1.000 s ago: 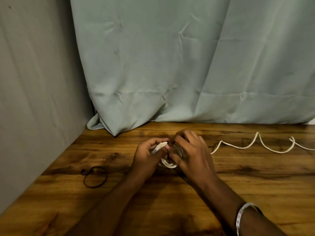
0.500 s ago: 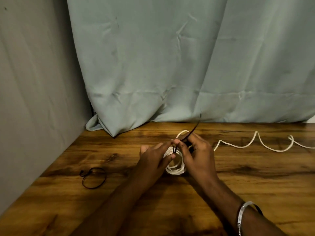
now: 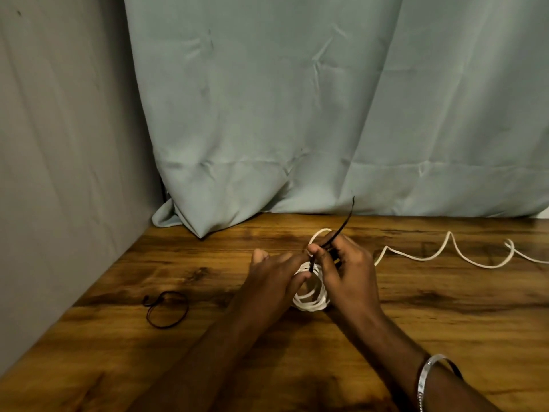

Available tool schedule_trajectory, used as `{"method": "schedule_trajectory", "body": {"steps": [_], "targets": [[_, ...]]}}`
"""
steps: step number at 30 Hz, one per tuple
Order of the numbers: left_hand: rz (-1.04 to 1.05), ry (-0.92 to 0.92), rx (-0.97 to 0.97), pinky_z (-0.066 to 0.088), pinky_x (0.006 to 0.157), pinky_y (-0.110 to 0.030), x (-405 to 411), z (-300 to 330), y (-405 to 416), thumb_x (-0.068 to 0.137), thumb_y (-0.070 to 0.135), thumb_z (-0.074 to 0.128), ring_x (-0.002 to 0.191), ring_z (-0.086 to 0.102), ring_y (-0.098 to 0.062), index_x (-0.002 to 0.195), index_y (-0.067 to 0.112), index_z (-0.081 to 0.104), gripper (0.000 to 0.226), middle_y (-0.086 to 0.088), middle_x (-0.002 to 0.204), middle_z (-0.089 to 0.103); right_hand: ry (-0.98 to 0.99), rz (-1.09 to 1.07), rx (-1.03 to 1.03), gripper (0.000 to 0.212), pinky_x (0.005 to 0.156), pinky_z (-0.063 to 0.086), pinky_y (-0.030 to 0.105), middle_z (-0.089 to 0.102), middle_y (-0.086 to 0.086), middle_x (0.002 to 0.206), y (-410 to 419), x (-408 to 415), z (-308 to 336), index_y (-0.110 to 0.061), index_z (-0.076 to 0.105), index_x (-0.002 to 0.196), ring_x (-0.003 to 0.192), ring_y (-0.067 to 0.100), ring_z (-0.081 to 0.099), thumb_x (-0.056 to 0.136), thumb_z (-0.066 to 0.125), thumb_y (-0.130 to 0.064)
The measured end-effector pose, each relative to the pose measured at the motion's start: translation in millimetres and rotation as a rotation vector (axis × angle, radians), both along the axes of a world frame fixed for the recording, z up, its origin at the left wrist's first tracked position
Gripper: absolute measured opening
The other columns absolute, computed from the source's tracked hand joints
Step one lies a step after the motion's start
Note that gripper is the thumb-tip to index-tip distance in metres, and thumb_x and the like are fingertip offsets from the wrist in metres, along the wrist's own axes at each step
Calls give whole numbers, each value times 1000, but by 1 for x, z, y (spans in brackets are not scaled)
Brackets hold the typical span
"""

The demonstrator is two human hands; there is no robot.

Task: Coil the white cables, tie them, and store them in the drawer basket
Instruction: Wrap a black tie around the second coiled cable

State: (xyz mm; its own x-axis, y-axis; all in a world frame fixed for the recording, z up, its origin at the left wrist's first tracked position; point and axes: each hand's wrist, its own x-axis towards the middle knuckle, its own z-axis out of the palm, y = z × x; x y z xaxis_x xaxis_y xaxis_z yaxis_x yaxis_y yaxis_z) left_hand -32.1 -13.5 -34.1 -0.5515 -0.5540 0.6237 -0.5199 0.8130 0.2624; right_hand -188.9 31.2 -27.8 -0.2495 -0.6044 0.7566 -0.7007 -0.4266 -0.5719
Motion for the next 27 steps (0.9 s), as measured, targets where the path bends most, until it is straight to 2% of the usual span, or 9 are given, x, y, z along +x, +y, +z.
{"method": "schedule_trajectory", "body": {"steps": [7,12,16,21,27], "targets": [[-24,20,-91,20,80,-28,-2,4,2,100,40,37,85,58,-9,122,25,64,38,9,101,69,-232,45,67,10,70,58,51,74,-7,79,-7,-2,-3,-24,71,87,76,15,71,97,72,-21],[-41,33,-98,17,80,-26,-1,2,1,99,39,39,85,54,-7,119,24,65,36,10,100,68,-321,95,110,13,73,59,56,76,-5,81,-11,-3,-7,-28,71,87,78,20,74,91,70,-41],[-39,53,-92,18,82,-26,2,1,-1,98,38,41,86,58,-8,119,25,65,34,10,102,69,-357,125,174,9,73,59,59,77,-1,82,-13,-2,-8,-25,72,88,79,26,75,93,72,-32],[-34,72,-79,22,86,-28,6,-2,-3,101,39,44,94,60,-4,120,30,64,30,13,107,69,-446,173,225,12,75,59,61,77,9,81,-12,2,-3,-10,74,88,79,34,74,97,72,-17],[-12,148,-10,24,84,-29,5,-6,-10,99,48,42,95,62,-6,118,36,63,31,15,107,71,-418,128,180,11,70,61,59,77,2,81,-11,1,-5,-27,72,88,76,27,75,99,70,-28]]}}
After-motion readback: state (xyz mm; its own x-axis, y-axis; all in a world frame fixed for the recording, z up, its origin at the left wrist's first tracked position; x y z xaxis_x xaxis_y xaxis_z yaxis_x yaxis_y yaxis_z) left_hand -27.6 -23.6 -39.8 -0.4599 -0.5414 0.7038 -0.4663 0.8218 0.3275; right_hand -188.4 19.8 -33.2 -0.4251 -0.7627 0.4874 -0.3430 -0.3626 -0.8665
